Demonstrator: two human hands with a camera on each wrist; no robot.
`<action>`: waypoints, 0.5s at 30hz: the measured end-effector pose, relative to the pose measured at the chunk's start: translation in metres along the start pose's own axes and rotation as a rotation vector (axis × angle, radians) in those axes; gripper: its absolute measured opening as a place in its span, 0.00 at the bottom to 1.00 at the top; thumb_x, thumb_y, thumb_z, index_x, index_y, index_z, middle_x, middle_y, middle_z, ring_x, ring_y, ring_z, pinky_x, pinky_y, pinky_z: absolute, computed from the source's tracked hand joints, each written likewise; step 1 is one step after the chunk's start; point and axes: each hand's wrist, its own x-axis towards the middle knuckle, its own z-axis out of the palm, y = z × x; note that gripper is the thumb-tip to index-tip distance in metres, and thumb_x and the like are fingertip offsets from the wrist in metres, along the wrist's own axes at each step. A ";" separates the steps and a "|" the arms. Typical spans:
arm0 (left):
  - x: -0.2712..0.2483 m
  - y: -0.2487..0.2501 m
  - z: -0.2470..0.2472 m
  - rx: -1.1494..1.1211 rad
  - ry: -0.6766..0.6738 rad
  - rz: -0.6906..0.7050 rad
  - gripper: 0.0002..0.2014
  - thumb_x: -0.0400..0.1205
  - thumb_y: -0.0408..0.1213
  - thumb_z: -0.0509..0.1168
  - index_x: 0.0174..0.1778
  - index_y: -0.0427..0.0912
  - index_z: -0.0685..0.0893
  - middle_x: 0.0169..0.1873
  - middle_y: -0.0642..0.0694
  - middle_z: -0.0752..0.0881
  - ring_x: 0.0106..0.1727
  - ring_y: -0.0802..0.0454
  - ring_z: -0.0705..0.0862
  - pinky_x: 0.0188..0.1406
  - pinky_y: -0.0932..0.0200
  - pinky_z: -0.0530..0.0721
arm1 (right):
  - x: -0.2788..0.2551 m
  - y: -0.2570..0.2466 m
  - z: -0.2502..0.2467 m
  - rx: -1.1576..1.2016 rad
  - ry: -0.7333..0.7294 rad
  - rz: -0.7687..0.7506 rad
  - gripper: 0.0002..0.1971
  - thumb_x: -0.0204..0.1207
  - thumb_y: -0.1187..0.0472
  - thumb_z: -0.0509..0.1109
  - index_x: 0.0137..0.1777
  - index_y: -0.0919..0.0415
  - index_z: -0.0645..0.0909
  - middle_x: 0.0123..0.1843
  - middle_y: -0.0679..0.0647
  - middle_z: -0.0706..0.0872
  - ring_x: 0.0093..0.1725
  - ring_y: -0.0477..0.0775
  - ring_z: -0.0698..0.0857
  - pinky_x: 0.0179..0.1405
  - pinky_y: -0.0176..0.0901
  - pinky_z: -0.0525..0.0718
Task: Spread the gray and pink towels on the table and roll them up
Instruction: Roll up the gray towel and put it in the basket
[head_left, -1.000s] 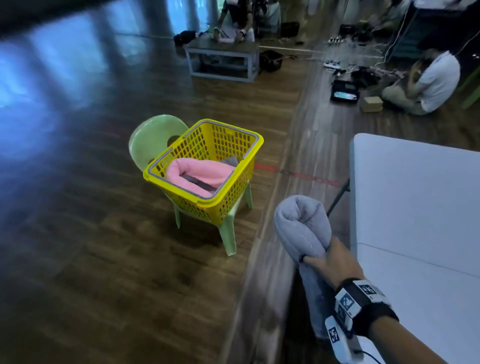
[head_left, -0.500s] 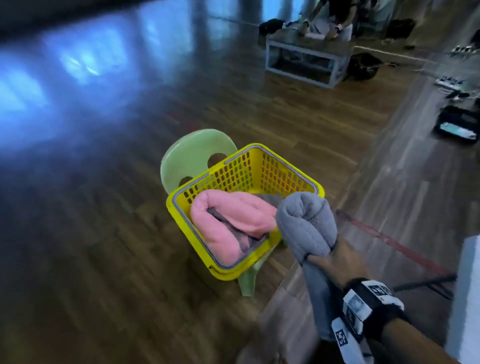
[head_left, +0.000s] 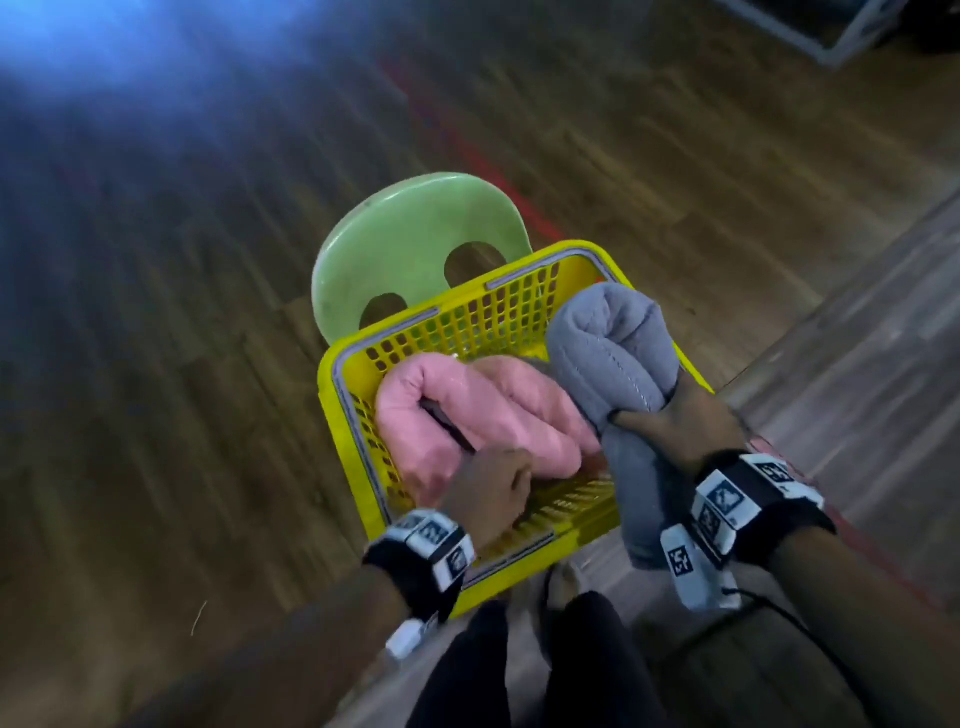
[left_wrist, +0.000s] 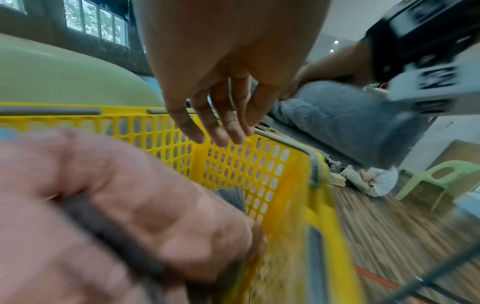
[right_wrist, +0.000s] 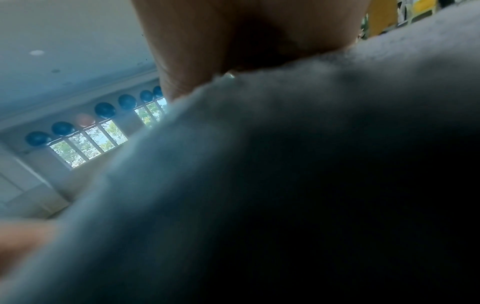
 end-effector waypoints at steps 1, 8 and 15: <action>0.035 0.006 -0.002 0.025 0.002 -0.014 0.14 0.78 0.41 0.54 0.48 0.44 0.85 0.47 0.45 0.87 0.51 0.43 0.83 0.51 0.49 0.79 | 0.015 0.001 -0.002 -0.010 -0.024 0.007 0.37 0.56 0.40 0.78 0.64 0.54 0.74 0.58 0.60 0.86 0.56 0.65 0.84 0.50 0.54 0.82; 0.196 0.016 0.053 0.351 -0.235 -0.135 0.21 0.83 0.44 0.58 0.72 0.45 0.73 0.73 0.41 0.74 0.74 0.40 0.69 0.70 0.47 0.67 | 0.106 0.013 0.013 -0.120 -0.164 -0.029 0.37 0.55 0.35 0.78 0.58 0.58 0.74 0.56 0.62 0.85 0.55 0.68 0.83 0.46 0.54 0.81; 0.230 0.004 0.075 0.353 -0.807 -0.306 0.43 0.79 0.34 0.68 0.83 0.50 0.46 0.83 0.44 0.46 0.81 0.32 0.52 0.62 0.21 0.70 | 0.132 0.024 0.035 -0.191 -0.192 -0.006 0.32 0.54 0.32 0.76 0.45 0.57 0.72 0.36 0.49 0.75 0.38 0.58 0.75 0.34 0.49 0.72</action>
